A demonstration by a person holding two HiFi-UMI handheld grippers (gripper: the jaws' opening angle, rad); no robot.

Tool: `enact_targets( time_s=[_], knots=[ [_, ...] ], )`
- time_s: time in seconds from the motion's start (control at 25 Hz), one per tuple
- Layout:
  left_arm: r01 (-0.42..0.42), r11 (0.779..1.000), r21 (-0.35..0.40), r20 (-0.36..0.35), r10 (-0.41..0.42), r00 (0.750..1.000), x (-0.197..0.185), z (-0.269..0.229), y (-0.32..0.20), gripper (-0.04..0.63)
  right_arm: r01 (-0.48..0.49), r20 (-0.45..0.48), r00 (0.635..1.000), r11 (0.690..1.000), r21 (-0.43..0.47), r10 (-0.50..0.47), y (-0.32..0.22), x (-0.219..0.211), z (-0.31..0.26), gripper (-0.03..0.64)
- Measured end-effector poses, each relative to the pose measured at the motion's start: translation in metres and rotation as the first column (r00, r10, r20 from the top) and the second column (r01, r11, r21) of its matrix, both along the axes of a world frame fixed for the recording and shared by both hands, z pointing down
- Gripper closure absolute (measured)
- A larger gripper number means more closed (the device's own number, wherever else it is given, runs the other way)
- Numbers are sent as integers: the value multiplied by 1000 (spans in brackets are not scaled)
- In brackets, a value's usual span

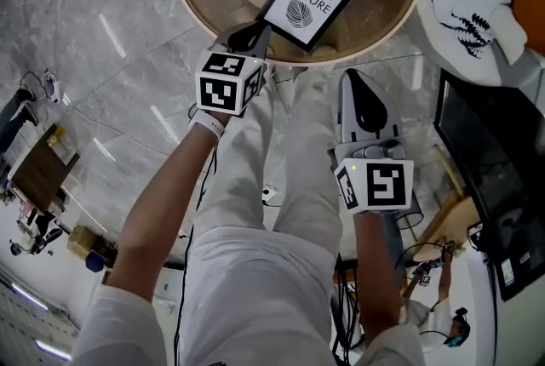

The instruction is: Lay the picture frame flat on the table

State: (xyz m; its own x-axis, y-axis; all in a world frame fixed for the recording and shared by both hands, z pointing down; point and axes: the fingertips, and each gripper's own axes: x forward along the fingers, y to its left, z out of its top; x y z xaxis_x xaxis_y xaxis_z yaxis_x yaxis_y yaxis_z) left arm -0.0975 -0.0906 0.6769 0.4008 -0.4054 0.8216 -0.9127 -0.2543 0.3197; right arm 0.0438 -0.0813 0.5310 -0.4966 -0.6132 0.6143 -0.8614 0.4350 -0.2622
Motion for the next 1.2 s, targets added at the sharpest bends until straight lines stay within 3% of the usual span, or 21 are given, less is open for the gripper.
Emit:
enact_targets(
  time_s=[0.6, 0.8, 1.0, 1.2],
  knots=[
    [6, 991, 131, 33, -10, 999, 14, -189, 16, 591, -28, 12, 1000, 999, 46, 27, 16, 26, -124, 612],
    [14, 977, 215, 50, -25, 998, 20, -257, 21, 591, -31, -2, 999, 997, 77, 32, 23, 36, -166, 612],
    [42, 963, 267, 12, -47, 999, 22, -312, 32, 591, -51, 6, 999, 993, 103, 51, 27, 45, -202, 612],
    [64, 942, 329, -11, -64, 998, 21, -369, 50, 592, 12, 4, 1000, 996, 86, -12, 41, 45, -232, 612]
  ],
)
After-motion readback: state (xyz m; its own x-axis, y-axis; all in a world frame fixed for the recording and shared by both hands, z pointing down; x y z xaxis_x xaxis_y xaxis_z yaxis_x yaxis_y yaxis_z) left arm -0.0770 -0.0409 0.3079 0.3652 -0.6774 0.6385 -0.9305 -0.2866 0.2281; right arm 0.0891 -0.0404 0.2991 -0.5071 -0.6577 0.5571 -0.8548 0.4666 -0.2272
